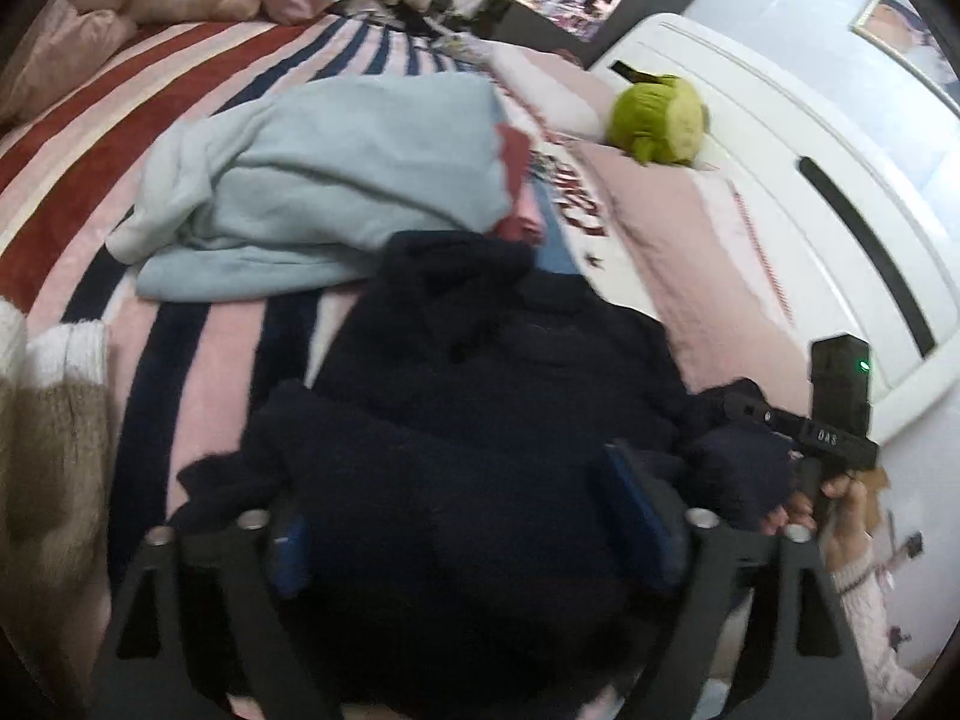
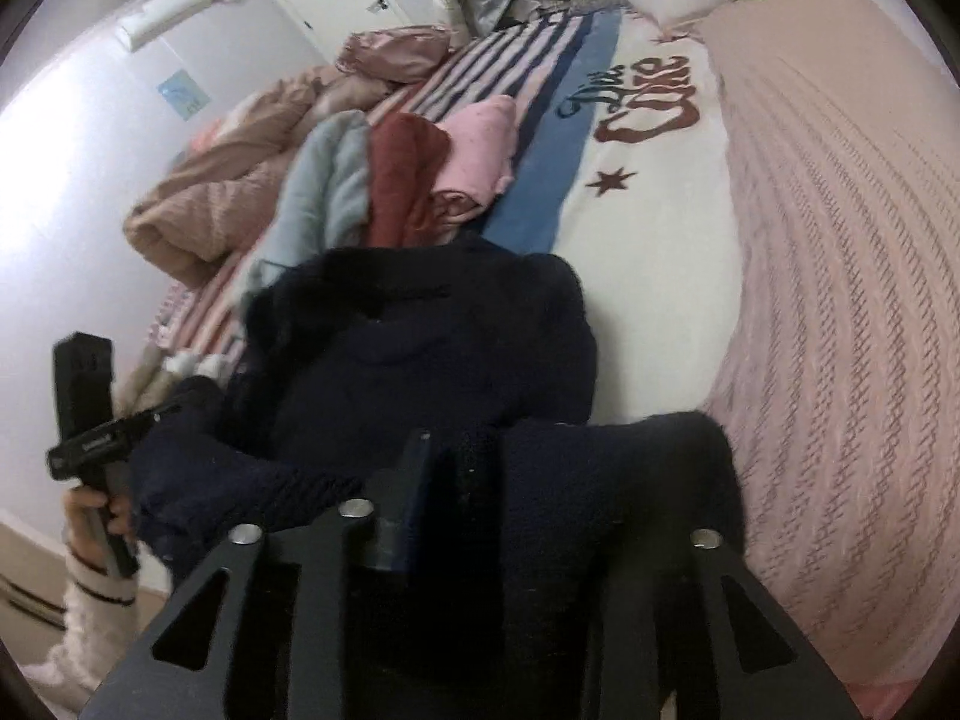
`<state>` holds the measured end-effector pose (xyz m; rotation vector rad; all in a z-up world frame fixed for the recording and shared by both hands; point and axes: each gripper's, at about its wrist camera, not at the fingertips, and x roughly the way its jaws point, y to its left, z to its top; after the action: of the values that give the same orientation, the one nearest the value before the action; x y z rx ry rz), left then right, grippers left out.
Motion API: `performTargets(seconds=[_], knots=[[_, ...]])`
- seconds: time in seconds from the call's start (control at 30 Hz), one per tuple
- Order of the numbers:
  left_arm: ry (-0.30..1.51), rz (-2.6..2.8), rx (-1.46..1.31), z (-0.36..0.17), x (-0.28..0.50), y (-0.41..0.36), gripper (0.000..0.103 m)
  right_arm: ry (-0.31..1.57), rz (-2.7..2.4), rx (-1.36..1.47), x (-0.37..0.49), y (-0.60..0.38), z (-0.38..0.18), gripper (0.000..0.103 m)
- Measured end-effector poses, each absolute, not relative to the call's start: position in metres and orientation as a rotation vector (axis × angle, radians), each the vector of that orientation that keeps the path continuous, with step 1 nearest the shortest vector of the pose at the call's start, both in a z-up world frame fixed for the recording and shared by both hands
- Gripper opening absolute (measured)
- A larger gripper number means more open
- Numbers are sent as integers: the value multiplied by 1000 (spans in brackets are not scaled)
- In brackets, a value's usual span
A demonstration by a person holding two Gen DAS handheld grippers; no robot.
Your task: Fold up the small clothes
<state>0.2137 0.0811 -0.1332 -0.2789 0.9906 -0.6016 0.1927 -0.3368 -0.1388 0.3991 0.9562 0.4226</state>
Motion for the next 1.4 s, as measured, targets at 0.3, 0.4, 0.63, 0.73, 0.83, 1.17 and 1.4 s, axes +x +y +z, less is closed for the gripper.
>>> performTargets(seconds=[0.3, 0.4, 0.63, 0.73, 0.83, 1.17, 1.4], knots=[[767, -530, -107, -62, 136, 103, 90, 833, 431, 290, 128, -344, -79, 82], [760, -568, 15, -61, 114, 86, 94, 818, 439, 184, 110, -332, -70, 82], [852, -580, 207, -114, 93, 39, 98, 929, 369, -66, 97, -285, -113, 82], [860, -494, 301, -141, 91, 21, 98, 926, 270, -149, 97, -272, -135, 80], [807, -393, 372, -149, 92, 16, 98, 874, 217, -171, 97, -264, -143, 72], [673, -331, 144, -85, 126, 60, 6, 774, 145, -123, 133, -285, -110, 2], [711, -245, 39, -72, 236, 59, 11, 835, 197, -47, 213, -299, -86, 2]])
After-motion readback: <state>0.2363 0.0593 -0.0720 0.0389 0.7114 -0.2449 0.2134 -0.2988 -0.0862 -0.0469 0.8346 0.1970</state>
